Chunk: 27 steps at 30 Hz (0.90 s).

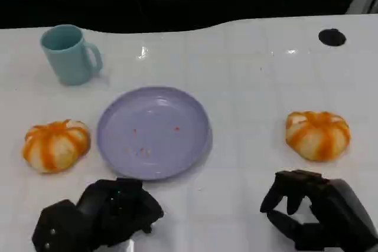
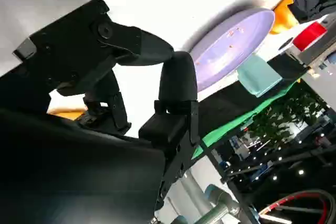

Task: Grasp the bread from the table and place it into the plate.

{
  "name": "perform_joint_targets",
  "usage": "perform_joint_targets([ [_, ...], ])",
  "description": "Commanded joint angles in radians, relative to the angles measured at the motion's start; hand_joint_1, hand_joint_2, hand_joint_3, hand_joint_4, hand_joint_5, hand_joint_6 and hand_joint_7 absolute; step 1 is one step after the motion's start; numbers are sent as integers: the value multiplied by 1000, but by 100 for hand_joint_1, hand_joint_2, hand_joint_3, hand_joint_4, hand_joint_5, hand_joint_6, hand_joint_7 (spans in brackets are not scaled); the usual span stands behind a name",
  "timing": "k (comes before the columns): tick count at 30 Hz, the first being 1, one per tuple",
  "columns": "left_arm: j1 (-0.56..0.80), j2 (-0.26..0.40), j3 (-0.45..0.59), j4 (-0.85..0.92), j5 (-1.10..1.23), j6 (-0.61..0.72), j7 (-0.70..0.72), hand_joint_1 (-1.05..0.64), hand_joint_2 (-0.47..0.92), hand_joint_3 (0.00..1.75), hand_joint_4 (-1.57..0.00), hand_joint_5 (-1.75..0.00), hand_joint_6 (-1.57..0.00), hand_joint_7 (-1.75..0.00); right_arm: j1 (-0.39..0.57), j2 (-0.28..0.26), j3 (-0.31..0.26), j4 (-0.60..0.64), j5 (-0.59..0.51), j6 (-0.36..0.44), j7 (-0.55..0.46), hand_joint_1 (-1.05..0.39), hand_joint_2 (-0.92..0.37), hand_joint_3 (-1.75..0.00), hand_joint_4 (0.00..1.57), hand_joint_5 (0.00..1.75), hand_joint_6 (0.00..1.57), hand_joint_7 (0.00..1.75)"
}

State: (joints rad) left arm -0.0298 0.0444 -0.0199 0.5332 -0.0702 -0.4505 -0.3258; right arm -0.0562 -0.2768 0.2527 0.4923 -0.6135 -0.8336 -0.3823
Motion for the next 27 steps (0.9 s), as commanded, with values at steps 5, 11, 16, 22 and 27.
perform_joint_targets([
  [5, -5, 16, 10, 10, -12, 1, -11, -101, 89, 0, -85, -156, -124, -77, -9, -19, -6, 2, -3, -3, -9, -29, -51, -93, 73, 165, 72, 127],
  [11, 0, 17, 8, -1, -9, 9, -9, -101, 89, 0, -86, -155, -124, -77, -5, -18, -7, -2, 2, -4, -7, -30, -52, -91, 73, 164, 72, 126],
  [16, 3, 19, 6, 1, 0, -3, -4, -101, 89, 0, -87, -155, -124, -77, -7, -22, -4, 1, -5, -3, -5, -30, -53, -89, 73, 162, 73, 124],
  [22, 0, 17, 12, -4, -15, 17, -9, -100, 88, 0, -87, -154, -125, -76, -3, -19, -5, -11, 12, 5, 21, -30, -54, -87, 72, 162, 71, 125],
  [27, -2, 18, 11, 0, -12, 14, -6, -100, 88, 0, -86, -155, -125, -76, -4, -16, -6, -7, 7, 3, 15, -30, -54, -87, 72, 161, 71, 124],
])
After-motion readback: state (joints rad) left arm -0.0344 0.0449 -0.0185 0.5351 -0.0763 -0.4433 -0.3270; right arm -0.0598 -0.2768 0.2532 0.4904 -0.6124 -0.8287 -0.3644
